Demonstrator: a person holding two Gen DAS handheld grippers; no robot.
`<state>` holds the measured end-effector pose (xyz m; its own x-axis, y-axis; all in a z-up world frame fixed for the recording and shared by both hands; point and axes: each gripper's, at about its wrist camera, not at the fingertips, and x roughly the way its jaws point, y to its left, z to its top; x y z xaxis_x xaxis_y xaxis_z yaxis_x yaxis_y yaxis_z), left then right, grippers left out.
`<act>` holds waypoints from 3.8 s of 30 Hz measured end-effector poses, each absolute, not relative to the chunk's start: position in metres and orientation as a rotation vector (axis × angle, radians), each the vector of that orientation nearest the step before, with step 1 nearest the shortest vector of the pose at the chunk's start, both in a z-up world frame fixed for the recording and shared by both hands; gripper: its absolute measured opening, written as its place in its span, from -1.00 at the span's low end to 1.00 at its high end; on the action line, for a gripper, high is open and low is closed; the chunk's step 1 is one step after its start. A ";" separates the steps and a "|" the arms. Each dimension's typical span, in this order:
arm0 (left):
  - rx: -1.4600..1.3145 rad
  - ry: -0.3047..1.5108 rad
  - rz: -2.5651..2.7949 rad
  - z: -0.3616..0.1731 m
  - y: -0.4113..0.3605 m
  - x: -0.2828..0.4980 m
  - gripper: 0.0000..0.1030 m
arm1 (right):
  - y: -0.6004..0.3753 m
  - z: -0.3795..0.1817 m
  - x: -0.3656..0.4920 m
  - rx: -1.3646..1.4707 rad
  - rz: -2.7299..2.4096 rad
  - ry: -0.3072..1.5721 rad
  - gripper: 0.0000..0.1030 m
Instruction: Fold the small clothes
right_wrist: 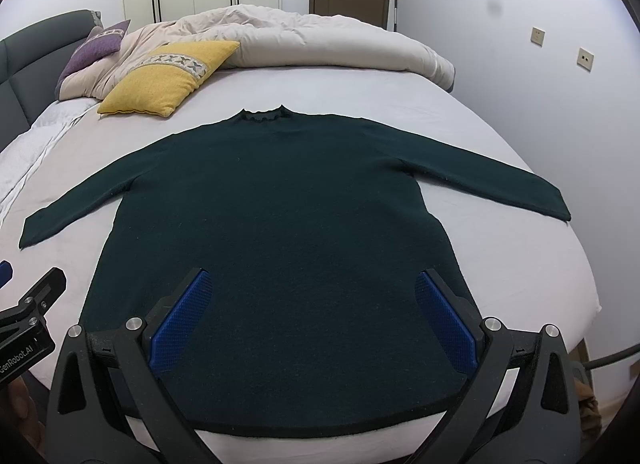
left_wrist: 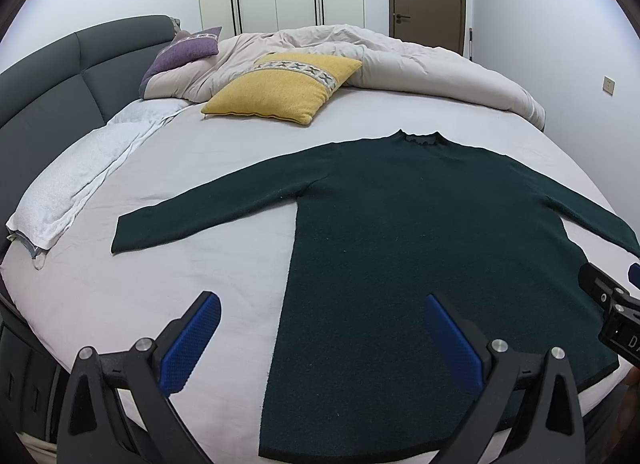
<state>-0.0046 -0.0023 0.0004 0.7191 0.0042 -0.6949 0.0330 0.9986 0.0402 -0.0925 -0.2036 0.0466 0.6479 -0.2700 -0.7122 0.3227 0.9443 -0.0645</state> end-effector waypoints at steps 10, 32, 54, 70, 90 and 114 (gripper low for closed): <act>0.052 0.768 -0.016 0.001 -0.002 -0.004 1.00 | -0.202 0.046 -0.092 0.069 -0.337 0.798 0.99; 0.052 0.768 -0.015 0.001 -0.003 -0.004 1.00 | -0.198 0.044 -0.094 0.069 -0.336 0.801 0.99; 0.054 0.769 -0.014 0.000 -0.003 -0.004 1.00 | -0.190 0.035 -0.096 0.066 -0.334 0.808 0.99; 0.026 0.838 -0.046 -0.021 0.001 0.010 1.00 | -0.285 0.027 -0.094 0.314 -0.326 0.766 0.99; -0.062 0.973 -0.314 -0.062 -0.085 0.088 1.00 | -0.692 -0.066 -0.147 1.116 -0.637 0.479 0.62; -0.369 0.985 -0.435 -0.076 -0.033 0.153 0.86 | -0.567 0.003 0.098 0.517 -0.405 0.717 -0.88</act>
